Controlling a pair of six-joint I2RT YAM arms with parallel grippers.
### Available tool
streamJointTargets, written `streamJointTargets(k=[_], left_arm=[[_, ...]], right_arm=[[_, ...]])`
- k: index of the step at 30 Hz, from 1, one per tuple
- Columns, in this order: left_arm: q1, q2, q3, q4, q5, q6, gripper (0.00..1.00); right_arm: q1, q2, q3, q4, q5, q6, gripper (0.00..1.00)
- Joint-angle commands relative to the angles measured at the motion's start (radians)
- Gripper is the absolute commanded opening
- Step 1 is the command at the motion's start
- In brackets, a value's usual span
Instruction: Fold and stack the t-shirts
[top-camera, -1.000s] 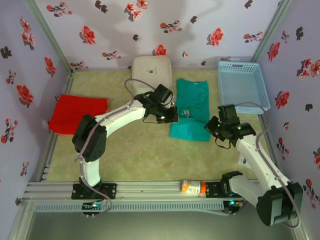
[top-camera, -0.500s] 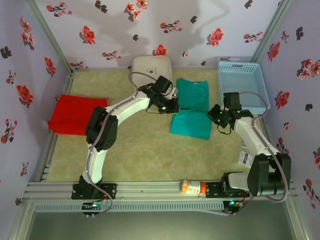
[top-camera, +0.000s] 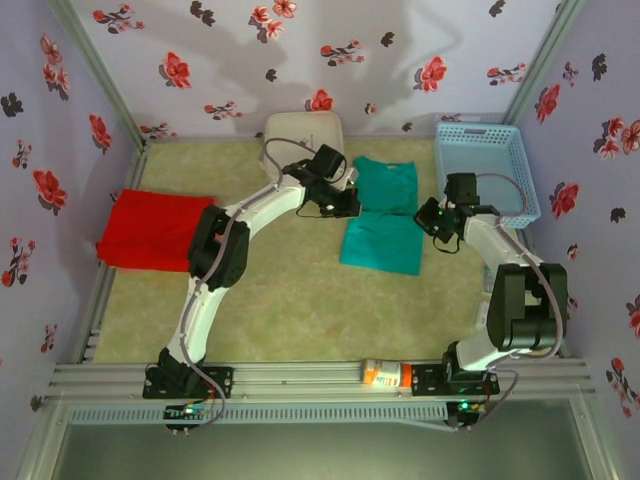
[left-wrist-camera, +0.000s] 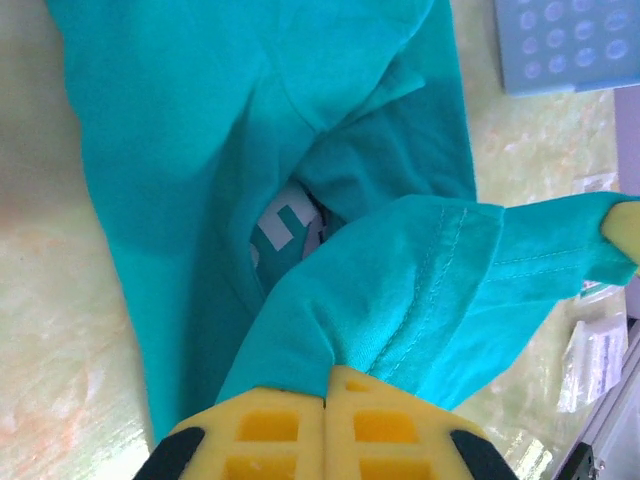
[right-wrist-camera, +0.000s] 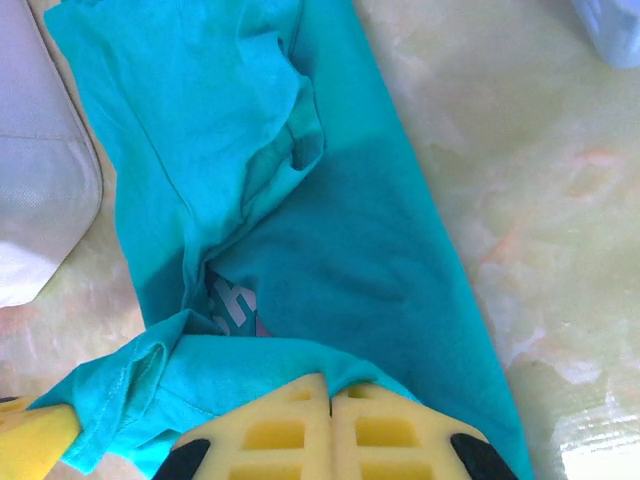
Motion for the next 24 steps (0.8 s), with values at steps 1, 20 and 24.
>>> streamJointTargets(k=[1,20,24], left_arm=[[0.009,0.045,0.056,-0.026,0.026,0.038,0.0],[0.087,-0.108,-0.194,-0.012,-0.06,0.018,0.45],[0.046,-0.205,-0.375,0.098,-0.007,-0.026,0.49]], right_arm=[[-0.009,0.047,0.045,0.045,-0.037,-0.023,0.0],[-0.026,0.043,-0.014,-0.051,-0.041,-0.061,0.79],[-0.025,-0.089,-0.144,-0.086,-0.02,-0.06,0.77]])
